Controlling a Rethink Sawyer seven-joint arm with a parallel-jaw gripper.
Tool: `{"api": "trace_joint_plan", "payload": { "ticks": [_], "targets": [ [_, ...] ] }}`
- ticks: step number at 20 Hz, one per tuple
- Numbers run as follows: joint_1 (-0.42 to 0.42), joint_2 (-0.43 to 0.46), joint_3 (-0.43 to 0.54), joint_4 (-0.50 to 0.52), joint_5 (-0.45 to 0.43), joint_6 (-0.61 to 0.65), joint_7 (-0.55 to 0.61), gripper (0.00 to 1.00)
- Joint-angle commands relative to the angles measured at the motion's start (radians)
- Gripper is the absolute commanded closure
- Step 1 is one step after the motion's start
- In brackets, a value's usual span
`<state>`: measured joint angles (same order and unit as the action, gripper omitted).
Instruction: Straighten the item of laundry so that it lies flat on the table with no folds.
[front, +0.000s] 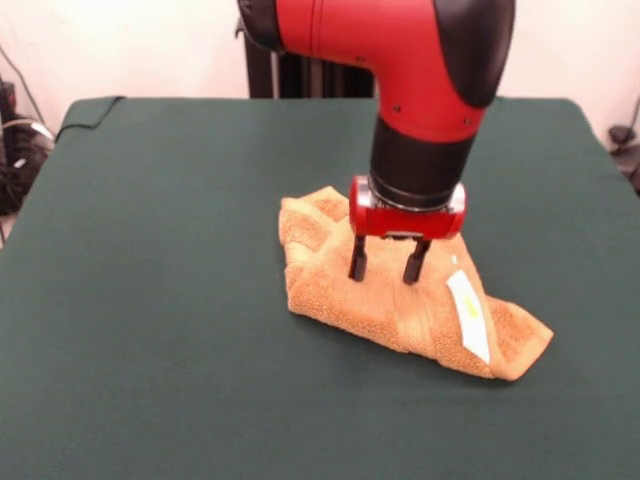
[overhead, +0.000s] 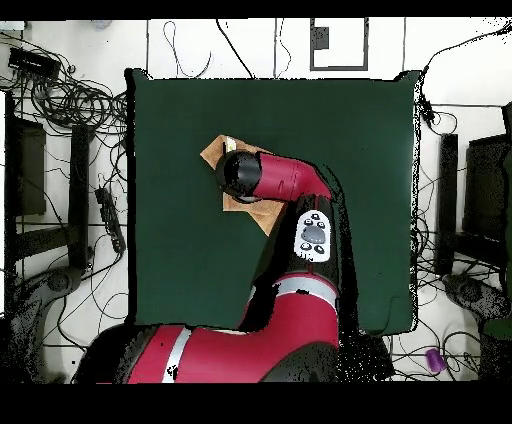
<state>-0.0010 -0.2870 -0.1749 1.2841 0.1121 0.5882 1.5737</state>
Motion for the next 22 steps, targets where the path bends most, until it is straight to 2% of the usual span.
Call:
{"api": "trace_joint_plan", "payload": {
  "ticks": [1,14,22],
  "targets": [
    [0.022,0.063,0.089,-0.003,0.062,-0.002,0.242,0.0],
    [0.019,0.073,0.112,0.048,0.091,0.014,0.245,0.0],
    [0.048,0.082,0.077,0.074,0.076,0.006,0.244,0.0]
  ]
}}
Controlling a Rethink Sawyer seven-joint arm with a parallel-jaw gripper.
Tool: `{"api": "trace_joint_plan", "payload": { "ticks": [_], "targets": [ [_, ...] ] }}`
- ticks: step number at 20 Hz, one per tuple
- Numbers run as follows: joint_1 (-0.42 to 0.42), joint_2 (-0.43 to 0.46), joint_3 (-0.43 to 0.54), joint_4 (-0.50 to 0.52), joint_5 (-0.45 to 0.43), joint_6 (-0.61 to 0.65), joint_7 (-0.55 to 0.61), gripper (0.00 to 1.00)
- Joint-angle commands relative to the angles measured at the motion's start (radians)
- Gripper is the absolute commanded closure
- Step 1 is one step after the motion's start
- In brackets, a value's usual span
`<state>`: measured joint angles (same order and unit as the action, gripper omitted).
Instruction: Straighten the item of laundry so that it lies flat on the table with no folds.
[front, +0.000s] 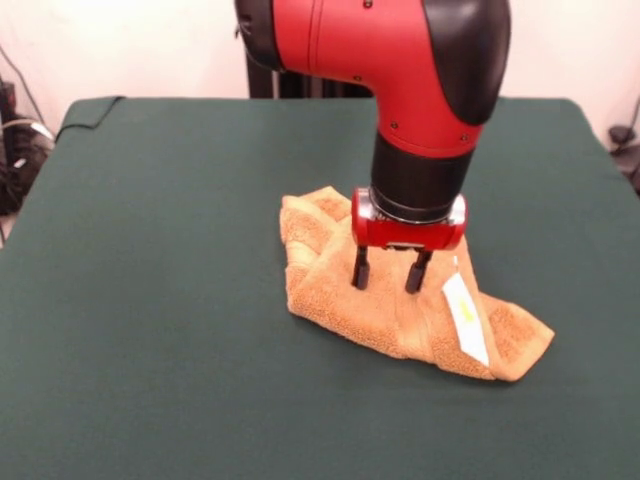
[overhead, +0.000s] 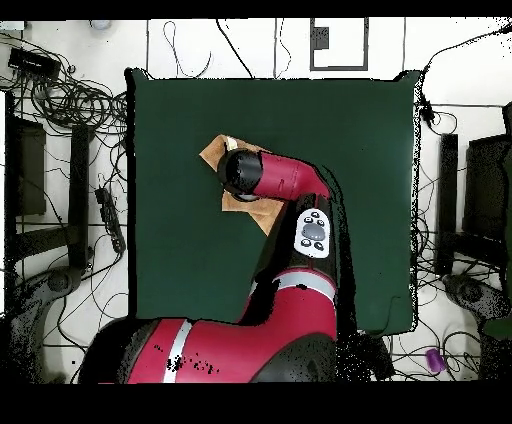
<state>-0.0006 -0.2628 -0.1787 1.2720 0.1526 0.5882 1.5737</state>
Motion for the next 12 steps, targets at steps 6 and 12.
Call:
{"api": "trace_joint_plan", "payload": {
  "ticks": [6,12],
  "targets": [
    [0.062,0.057,0.069,0.088,0.02,0.022,0.225,1.0],
    [0.056,0.055,0.08,0.102,0.02,-0.006,0.215,1.0]
  ]
}}
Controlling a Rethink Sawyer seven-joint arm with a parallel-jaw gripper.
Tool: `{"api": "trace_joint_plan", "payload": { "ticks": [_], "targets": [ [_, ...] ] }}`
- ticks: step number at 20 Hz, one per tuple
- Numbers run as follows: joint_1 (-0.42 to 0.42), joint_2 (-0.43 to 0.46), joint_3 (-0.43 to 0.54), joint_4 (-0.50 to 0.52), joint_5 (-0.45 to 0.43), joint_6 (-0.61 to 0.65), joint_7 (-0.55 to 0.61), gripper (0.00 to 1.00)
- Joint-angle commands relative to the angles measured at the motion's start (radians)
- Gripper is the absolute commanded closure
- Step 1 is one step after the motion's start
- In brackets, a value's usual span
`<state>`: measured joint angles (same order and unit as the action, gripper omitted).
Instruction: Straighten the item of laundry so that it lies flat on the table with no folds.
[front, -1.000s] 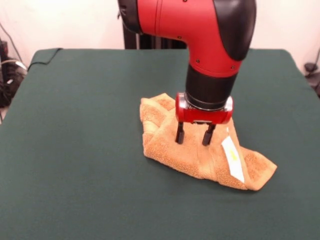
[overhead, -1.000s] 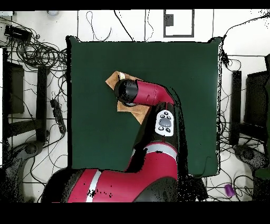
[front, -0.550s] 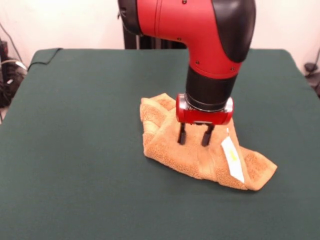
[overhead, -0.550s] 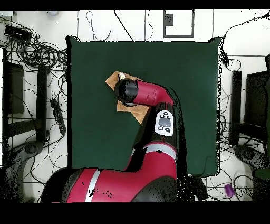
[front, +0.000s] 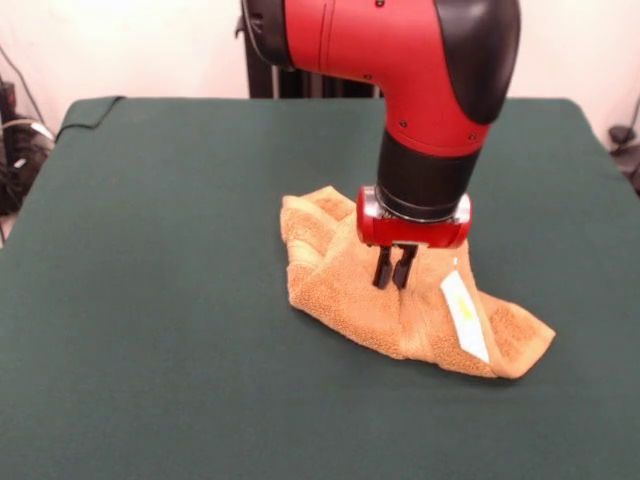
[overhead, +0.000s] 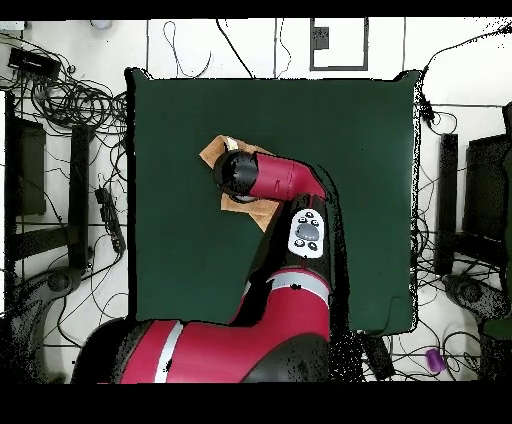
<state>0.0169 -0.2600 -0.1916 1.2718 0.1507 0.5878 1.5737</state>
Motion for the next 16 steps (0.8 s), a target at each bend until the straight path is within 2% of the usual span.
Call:
{"api": "trace_joint_plan", "payload": {
  "ticks": [1,8,16],
  "targets": [
    [0.038,0.053,0.093,0.099,0.021,-0.004,0.212,1.0],
    [0.032,0.038,0.099,0.117,0.017,-0.004,0.199,1.0],
    [0.047,-0.039,0.064,0.128,0.01,0.134,0.187,1.0]
  ]
}}
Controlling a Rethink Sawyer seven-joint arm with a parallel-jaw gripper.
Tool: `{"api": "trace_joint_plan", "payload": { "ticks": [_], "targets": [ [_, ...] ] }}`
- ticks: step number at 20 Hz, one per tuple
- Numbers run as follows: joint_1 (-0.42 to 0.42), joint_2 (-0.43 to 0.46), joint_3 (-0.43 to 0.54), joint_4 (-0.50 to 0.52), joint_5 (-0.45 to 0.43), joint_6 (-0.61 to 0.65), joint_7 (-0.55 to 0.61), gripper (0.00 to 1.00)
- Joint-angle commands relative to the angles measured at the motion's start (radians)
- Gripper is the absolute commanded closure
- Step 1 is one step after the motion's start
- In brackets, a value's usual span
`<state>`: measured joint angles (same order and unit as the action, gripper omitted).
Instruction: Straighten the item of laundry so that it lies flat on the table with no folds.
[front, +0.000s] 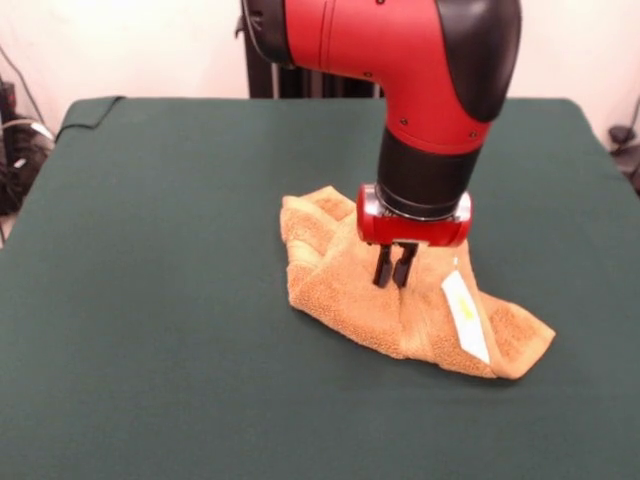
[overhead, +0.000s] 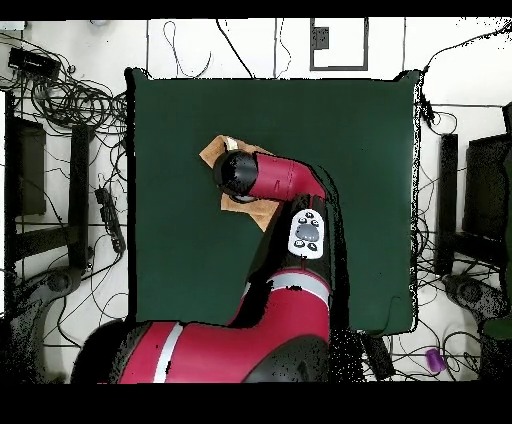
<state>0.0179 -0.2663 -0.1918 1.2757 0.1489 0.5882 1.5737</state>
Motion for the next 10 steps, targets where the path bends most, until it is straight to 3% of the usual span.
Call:
{"api": "trace_joint_plan", "payload": {
  "ticks": [1,10],
  "targets": [
    [0.044,-0.046,0.064,0.132,0.012,0.152,0.182,1.0],
    [0.011,-0.182,0.067,0.215,0.005,0.292,0.125,1.0]
  ]
}}
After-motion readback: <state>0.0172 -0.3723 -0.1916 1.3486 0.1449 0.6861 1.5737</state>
